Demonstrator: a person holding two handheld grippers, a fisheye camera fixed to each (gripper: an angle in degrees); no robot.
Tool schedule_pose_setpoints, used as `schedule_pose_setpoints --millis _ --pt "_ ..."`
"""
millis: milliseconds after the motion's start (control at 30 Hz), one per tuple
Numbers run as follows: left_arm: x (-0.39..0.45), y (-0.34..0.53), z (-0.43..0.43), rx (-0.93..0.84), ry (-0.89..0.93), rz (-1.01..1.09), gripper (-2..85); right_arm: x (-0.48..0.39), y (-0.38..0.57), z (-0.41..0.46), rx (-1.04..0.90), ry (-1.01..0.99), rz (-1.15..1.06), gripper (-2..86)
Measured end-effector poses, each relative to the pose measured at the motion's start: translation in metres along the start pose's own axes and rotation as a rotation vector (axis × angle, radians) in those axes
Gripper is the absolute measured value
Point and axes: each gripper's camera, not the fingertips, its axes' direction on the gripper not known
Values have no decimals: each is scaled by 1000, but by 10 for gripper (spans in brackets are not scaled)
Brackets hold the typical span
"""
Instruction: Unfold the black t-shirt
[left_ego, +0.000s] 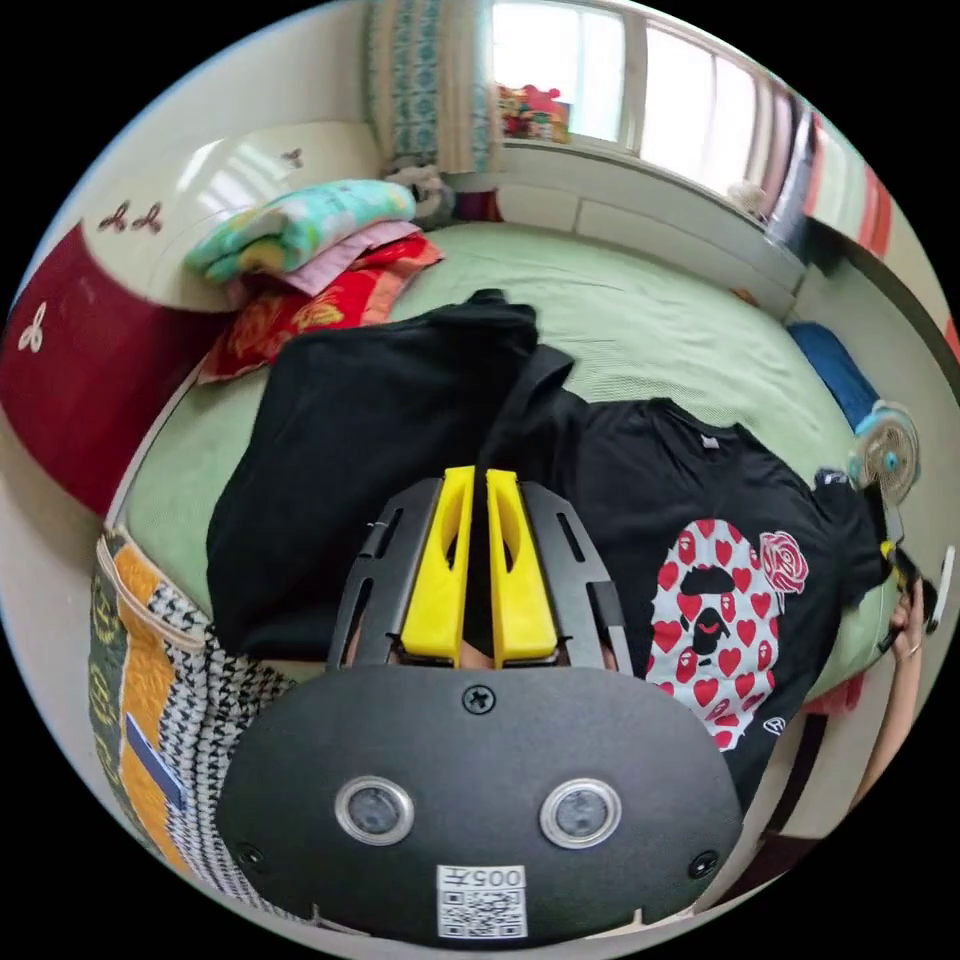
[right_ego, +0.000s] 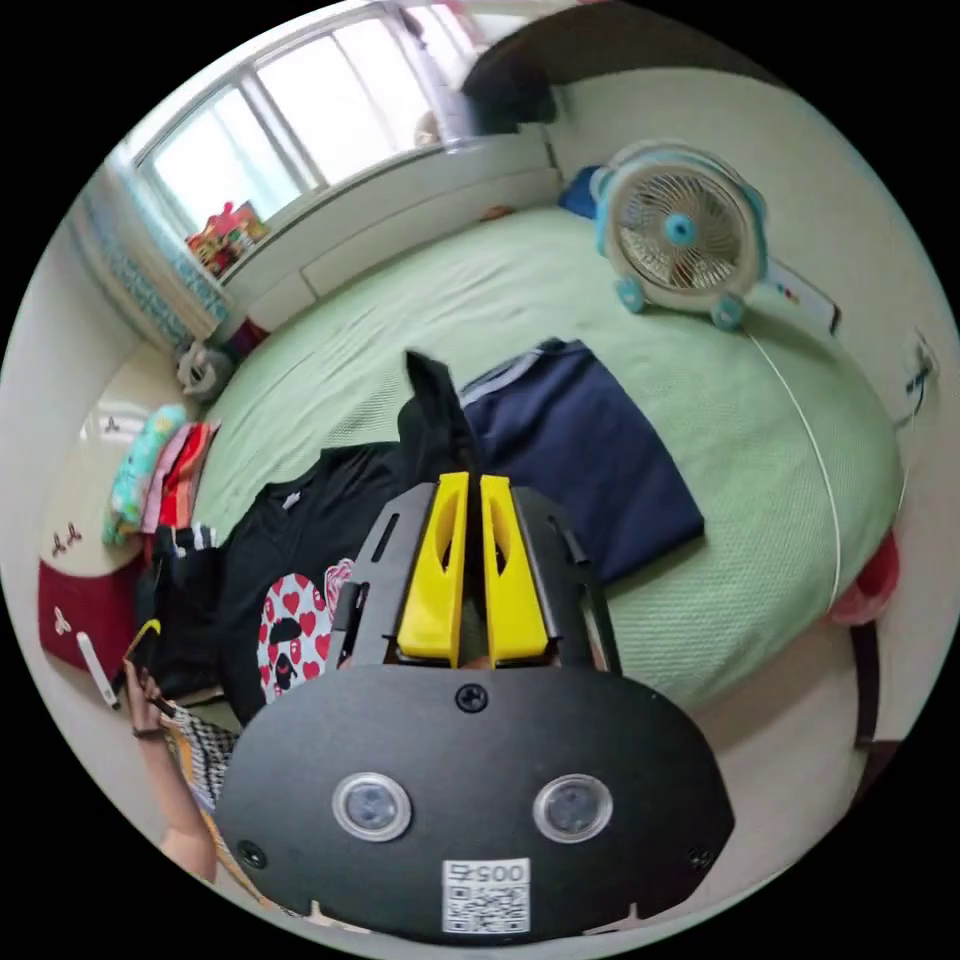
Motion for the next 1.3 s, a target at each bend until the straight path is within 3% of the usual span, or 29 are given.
schedule_pose_setpoints --millis 100,233,467,700,933,1100,1300 --pt "-26 19 1 5 14 -97 7 49 16 5 -42 -19 121 -10" --pt "-22 44 -4 0 45 -89 -3 57 50 2 -50 -12 109 -8" --pt "51 92 -28 -40 168 94 -6 -58 116 -15 -86 111 -177 -8" --pt "132 182 -27 -208 281 264 -6 -157 215 -12 -170 34 -362 -4" --pt "158 242 -18 -211 203 282 -4 -199 290 -19 -144 -10 -392 9" --pt "169 263 -2 -233 152 263 -2 -218 313 -8 -190 157 -445 0" --pt "194 285 2 -206 58 322 -3 -230 335 -14 -137 147 -425 9"
